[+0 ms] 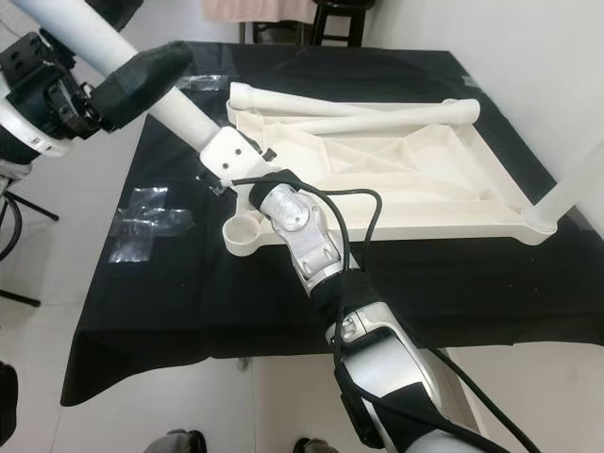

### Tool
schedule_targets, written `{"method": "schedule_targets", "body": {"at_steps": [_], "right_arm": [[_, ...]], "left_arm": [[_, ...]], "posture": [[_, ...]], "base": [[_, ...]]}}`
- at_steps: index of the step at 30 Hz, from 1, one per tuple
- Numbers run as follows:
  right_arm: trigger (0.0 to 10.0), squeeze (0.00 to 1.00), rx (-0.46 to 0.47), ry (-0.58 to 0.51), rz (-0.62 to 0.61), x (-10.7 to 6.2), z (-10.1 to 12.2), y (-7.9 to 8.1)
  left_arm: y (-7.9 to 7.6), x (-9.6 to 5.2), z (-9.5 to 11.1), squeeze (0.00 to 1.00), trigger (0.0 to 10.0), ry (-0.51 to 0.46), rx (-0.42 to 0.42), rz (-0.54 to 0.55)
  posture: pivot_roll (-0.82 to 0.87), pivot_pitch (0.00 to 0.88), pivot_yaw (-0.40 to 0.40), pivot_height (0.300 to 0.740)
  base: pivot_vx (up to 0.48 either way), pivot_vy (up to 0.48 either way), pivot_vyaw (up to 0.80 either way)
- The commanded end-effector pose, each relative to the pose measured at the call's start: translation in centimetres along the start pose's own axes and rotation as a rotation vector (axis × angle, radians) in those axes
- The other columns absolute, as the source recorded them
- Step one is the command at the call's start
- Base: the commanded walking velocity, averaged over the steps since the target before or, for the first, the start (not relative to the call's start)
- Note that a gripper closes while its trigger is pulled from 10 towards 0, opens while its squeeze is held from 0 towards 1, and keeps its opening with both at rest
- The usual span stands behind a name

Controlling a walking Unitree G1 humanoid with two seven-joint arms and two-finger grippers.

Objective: Building children table

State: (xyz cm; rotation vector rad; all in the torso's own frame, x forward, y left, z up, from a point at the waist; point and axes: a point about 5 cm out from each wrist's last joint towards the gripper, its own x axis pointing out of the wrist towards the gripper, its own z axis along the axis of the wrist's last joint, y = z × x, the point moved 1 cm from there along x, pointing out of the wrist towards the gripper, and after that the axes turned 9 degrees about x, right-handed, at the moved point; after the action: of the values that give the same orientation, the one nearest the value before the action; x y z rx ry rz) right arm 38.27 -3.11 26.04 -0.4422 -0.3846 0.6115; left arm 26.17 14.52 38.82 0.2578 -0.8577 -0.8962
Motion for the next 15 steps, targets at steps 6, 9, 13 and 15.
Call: {"method": "schedule_targets", "body": {"at_steps": [6, 9, 13, 15], "right_arm": [[10.0, 0.00, -0.009, 0.045, 0.014, 0.24, -0.42, 0.59], [10.0, 0.00, -0.011, 0.049, 0.017, 0.23, -0.51, 0.65], [10.0, 0.00, -0.010, 0.052, 0.012, 0.20, -0.55, 0.49], [10.0, 0.00, -0.008, 0.052, 0.009, 0.20, -0.54, 0.45]], "left_arm": [[-1.35, 0.85, 1.09, 0.00, 0.0, -0.045, 0.044, -0.023], [-1.15, 0.96, 1.12, 0.00, 0.0, -0.052, 0.041, -0.019], [-0.58, 0.87, 0.97, 0.00, 0.0, -0.055, 0.039, -0.014], [-0.49, 0.84, 0.95, 0.00, 0.0, -0.055, 0.039, -0.013]], "posture": [[0.10, 0.128, -0.039, 0.740], [0.10, 0.130, -0.043, 0.740], [0.09, 0.135, -0.047, 0.740], [0.09, 0.135, -0.047, 0.740]], "base": [[0.000, 0.000, 0.00], [0.000, 0.000, 0.00], [0.000, 0.000, 0.00], [0.000, 0.000, 0.00]]}}
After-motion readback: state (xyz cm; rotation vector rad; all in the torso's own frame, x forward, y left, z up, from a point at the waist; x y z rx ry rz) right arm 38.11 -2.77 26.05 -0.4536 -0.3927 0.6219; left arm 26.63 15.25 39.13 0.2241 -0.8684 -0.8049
